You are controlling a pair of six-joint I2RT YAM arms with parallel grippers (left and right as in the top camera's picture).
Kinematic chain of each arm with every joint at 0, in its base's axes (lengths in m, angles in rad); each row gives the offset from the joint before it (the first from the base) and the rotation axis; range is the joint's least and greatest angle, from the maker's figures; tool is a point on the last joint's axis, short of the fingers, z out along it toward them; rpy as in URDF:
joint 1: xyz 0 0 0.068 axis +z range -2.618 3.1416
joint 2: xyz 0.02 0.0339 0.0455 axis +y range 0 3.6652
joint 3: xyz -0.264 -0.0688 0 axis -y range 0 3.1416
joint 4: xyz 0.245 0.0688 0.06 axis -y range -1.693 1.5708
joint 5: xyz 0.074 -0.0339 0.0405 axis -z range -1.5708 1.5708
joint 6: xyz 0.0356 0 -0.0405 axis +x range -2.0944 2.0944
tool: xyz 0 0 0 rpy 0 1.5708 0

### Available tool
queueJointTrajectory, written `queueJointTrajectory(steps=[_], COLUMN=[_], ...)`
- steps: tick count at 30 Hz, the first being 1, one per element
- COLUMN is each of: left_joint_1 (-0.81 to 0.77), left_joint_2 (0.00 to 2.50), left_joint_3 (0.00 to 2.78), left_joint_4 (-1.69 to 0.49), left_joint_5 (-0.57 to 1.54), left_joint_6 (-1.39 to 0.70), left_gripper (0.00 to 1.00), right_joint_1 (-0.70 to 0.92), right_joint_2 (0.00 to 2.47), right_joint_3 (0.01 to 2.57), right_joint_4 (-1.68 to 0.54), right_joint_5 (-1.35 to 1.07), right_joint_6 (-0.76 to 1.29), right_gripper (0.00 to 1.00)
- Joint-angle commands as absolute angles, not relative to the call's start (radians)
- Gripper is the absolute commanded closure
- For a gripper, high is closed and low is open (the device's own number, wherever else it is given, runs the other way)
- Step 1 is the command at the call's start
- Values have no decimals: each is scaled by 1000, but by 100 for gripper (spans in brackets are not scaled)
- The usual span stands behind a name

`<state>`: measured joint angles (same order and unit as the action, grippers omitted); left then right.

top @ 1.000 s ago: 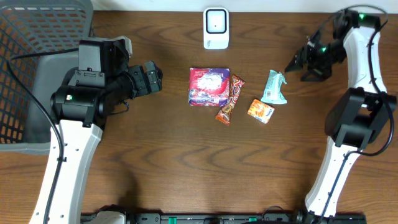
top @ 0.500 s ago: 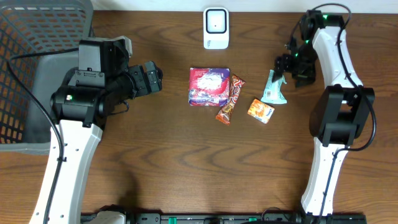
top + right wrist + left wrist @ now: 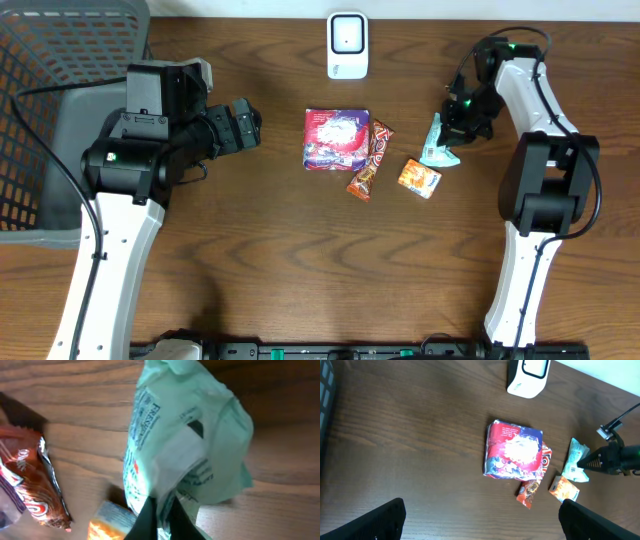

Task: Scan the item barcode

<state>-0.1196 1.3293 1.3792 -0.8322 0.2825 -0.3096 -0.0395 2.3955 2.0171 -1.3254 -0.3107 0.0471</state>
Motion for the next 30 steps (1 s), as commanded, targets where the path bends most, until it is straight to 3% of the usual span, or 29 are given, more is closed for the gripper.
queueJointTrajectory(steps=[1, 10, 12, 13, 14, 19, 30], left_joint_1=[-117, -117, -117, -117, -117, -117, -117], left_joint_2=[1320, 1320, 1320, 1320, 1320, 1320, 1320], left_joint_3=[1379, 1379, 1378, 1379, 1378, 1379, 1379], left_joint_4=[-833, -833, -833, -833, -833, -833, -833], left_joint_5=[276, 276, 276, 276, 276, 276, 276], left_joint_6=[-300, -300, -300, -300, -300, -300, -300], left_gripper=[2, 2, 2, 2, 2, 2, 2], right_joint_1=[-41, -6, 2, 4, 4, -22, -173], right_joint_2=[2395, 2395, 2396, 2397, 2397, 2398, 2398], right_joint_3=[2050, 2210, 2209, 2204, 2196, 2162, 2032], right_joint_4=[-1338, -1443, -1442, -1438, -1430, -1425, -1321], right_joint_5=[-265, -86, -68, -62, -58, -66, -540], right_joint_6=[36, 67, 67, 67, 67, 94, 2], right_gripper=[99, 99, 78, 53, 37, 2, 1])
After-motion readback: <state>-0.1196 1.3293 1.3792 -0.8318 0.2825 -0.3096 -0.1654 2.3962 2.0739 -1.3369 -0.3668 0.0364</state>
